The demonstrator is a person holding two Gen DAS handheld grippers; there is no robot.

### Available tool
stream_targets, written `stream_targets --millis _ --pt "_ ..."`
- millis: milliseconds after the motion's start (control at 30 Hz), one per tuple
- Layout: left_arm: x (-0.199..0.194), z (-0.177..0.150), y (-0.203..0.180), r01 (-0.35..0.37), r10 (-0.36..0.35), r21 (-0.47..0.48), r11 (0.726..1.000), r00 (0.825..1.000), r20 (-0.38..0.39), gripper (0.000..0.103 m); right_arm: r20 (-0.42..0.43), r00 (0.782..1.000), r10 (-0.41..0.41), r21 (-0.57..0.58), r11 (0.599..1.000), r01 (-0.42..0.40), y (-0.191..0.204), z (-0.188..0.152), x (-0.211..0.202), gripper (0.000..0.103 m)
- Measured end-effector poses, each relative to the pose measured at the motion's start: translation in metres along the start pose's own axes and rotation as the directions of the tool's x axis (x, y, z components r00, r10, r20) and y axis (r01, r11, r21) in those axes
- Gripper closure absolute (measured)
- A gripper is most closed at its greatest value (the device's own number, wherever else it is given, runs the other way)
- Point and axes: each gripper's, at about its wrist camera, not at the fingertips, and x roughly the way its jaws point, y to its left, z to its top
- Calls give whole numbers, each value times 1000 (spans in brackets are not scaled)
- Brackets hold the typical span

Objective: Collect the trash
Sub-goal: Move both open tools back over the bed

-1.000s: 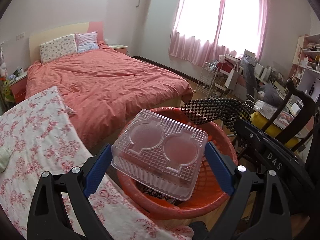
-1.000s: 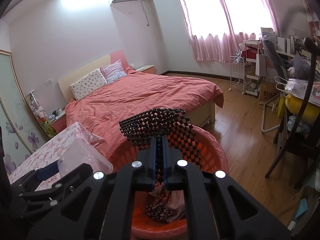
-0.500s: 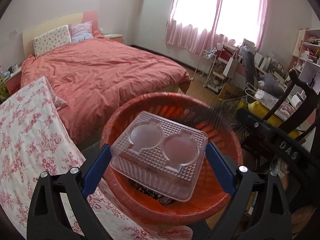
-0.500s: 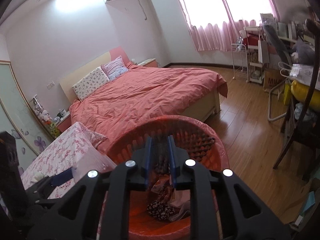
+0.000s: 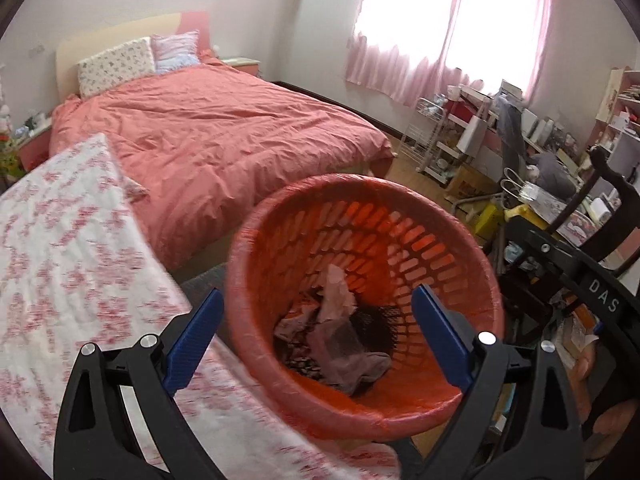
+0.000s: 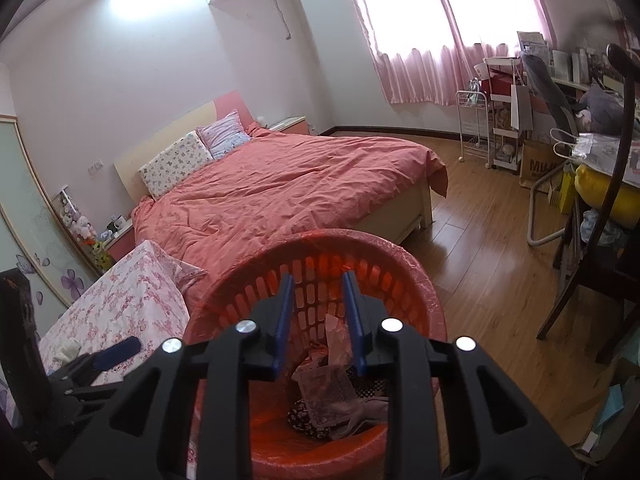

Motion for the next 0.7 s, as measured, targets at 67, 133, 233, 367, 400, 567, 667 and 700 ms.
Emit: stream_targets --millis 67,133,233,367,400,567,667,700 --pt "-8 -2 8 -47 47 7 999 999 11 9 1 1000 2 -9 1000 -2 4 -1 -2 67" --pt "-17 -6 17 -112 112 20 994 994 20 9 5 1000 4 -20 1000 -4 10 -2 -5 61" --pt "-35 -15 39 -219 218 26 975 975 30 9 6 1000 9 -55 998 -9 23 -5 -7 53" --pt "-58 -25 75 -334 334 -8 943 942 31 9 -5 999 34 -118 992 -34 51 -13 -9 47" --pt "-63 -28 86 -359 360 -23 933 933 30 9 -10 999 43 -140 989 -44 60 -16 -9 46" --pt "-98 -47 152 -499 503 -143 854 864 -9 9 -44 995 87 -218 971 -95 100 -29 -9 44" --pt "-114 -57 194 -576 581 -237 782 812 -55 9 -65 992 110 -251 960 -123 119 -37 -8 44" --pt "-120 -60 212 -602 606 -278 749 791 -80 9 -74 990 119 -263 955 -134 127 -40 -8 44"
